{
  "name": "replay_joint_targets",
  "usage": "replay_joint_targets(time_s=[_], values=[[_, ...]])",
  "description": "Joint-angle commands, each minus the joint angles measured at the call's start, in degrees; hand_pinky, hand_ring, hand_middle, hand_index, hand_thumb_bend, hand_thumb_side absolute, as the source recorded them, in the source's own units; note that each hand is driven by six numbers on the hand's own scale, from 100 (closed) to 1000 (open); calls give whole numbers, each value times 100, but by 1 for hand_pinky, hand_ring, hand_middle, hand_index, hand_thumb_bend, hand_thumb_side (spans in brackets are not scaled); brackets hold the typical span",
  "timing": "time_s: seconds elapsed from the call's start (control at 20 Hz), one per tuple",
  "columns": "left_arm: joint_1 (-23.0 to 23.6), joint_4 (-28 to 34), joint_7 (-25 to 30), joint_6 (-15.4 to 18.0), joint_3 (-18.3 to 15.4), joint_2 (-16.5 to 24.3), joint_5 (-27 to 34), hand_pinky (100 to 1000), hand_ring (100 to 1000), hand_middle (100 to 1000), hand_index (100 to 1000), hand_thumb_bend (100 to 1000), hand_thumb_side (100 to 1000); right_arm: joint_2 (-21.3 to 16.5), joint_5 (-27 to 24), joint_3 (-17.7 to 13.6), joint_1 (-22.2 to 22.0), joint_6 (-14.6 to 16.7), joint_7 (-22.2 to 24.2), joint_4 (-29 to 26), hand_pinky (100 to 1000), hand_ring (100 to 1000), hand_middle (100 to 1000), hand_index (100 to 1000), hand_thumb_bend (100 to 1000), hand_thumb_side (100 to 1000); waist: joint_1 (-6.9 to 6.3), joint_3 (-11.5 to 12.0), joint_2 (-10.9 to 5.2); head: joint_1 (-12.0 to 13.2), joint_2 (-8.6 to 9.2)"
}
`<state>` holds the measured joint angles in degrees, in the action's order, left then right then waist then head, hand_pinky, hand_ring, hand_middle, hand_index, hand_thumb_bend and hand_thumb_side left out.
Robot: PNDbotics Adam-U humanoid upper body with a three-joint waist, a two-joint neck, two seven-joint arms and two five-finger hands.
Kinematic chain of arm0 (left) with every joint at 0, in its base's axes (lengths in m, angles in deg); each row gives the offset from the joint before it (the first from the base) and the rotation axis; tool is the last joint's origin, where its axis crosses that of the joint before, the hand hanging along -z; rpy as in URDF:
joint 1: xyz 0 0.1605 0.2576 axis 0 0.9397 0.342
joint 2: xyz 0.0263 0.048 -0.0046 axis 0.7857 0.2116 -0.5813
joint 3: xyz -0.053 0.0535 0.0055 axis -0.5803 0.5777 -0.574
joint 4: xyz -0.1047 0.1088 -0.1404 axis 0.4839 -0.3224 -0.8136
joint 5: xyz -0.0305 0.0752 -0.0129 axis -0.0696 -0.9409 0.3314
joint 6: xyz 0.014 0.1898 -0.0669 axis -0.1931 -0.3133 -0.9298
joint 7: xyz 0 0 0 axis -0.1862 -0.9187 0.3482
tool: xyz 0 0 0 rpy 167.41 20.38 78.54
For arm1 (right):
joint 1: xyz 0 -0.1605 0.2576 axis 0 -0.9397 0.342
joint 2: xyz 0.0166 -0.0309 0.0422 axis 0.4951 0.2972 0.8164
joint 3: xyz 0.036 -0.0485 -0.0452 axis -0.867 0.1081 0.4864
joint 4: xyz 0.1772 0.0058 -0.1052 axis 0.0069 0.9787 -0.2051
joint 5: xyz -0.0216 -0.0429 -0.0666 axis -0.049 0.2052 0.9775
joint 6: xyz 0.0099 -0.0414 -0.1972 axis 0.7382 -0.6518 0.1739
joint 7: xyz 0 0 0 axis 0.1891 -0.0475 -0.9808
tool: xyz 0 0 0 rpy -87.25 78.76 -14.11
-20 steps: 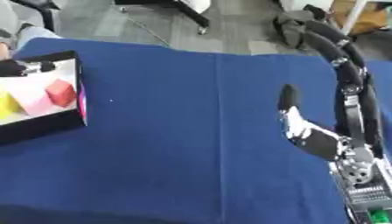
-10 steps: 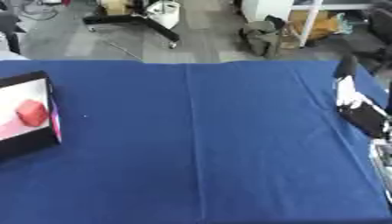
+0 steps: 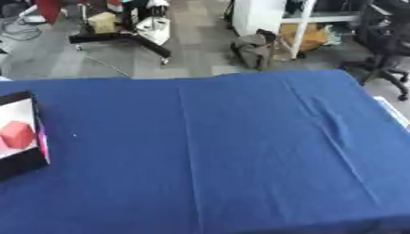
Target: Pick up the objects with one hand, pass them to the other hand, and then place them into the box on the other side of the table.
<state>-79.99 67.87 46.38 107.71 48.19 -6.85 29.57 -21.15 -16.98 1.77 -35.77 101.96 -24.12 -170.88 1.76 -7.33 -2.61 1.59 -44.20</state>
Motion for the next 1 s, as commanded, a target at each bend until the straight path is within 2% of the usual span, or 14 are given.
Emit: replay_joint_targets(time_s=[0.05, 0.15, 0.25, 0.5, 0.65, 0.9, 1.0], values=[[-509, 63, -468, 631, -16, 276, -234, 971, 915, 926, 940, 994, 1000, -529, -129, -282, 514, 831, -358, -102, 912, 956, 991, 955, 133, 968, -24, 6, -52, 69, 9], [-721, 63, -610, 743, 122, 352, -298, 986, 907, 897, 922, 974, 1000, -701, -183, -321, 776, 1201, -368, -102, 909, 952, 989, 955, 125, 1000, -31, 0, -48, 99, 9], [-838, 63, -705, 801, 197, 369, -312, 992, 901, 883, 917, 972, 1000, -817, -288, -268, 892, 1429, -370, -102, 899, 943, 987, 958, 123, 1000, -28, -2, -45, 74, 9], [-1157, 63, -677, 853, 299, 430, -393, 1000, 924, 924, 983, 951, 1000, -962, -379, -205, 1067, 1681, -371, -102, 922, 956, 981, 974, 142, 1000, -20, 21, -48, 61, 9], [-1326, 63, -537, 805, 271, 413, -516, 1000, 902, 896, 986, 924, 1000, -971, -159, -126, 1097, 1621, -370, -102, 951, 972, 983, 986, 106, 1000, -11, 55, -73, 34, 9], [-1418, 63, -187, 615, 373, 260, -441, 1000, 922, 902, 973, 901, 1000, -953, -93, 87, 1249, 1254, -128, -102, 976, 984, 955, 958, 100, 1000, 20, 84, -106, -125, 9], [-1452, 63, -101, 522, 344, 206, -450, 1000, 924, 895, 969, 907, 1000, -940, -117, 110, 1312, 1099, 49, -102, 978, 986, 951, 954, 100, 1000, 29, 79, -111, -43, 9]])
